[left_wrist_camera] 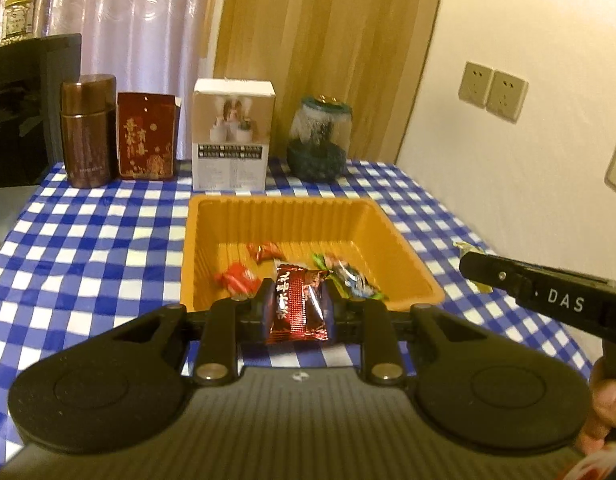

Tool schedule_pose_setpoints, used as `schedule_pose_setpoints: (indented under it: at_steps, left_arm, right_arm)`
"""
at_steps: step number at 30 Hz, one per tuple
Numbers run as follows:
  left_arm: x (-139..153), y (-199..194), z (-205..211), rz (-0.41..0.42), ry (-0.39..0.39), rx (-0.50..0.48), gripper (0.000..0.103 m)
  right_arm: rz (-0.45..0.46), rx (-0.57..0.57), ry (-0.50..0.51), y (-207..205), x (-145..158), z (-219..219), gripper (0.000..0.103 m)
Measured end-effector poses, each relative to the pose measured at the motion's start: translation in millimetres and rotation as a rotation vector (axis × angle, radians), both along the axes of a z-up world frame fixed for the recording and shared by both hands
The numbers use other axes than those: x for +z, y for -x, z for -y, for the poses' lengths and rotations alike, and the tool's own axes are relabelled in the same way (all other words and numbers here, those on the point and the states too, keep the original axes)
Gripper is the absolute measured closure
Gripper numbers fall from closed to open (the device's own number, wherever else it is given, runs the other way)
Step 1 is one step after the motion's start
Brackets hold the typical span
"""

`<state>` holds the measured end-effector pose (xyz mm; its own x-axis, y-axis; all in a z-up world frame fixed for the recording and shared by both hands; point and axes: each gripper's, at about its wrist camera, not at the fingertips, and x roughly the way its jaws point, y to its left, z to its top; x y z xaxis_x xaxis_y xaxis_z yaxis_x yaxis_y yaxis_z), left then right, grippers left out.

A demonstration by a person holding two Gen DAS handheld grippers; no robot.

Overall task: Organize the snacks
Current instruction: 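Carry both candies over the orange tray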

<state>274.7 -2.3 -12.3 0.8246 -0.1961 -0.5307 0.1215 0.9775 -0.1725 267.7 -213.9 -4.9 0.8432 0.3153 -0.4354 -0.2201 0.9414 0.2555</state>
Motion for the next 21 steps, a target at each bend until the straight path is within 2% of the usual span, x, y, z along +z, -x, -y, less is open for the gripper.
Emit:
schedule_pose_setpoints:
  at_steps: [9, 21]
  left_arm:
    - [11, -35, -8, 0.017, -0.001, 0.015, 0.081]
    - [-1, -77, -16, -0.025, -0.006, 0.015, 0.081]
  right_arm:
    - [0.021, -0.012, -0.022, -26, 7, -4, 0.081]
    - [0.005, -0.004, -0.014, -66, -4, -24, 0.081]
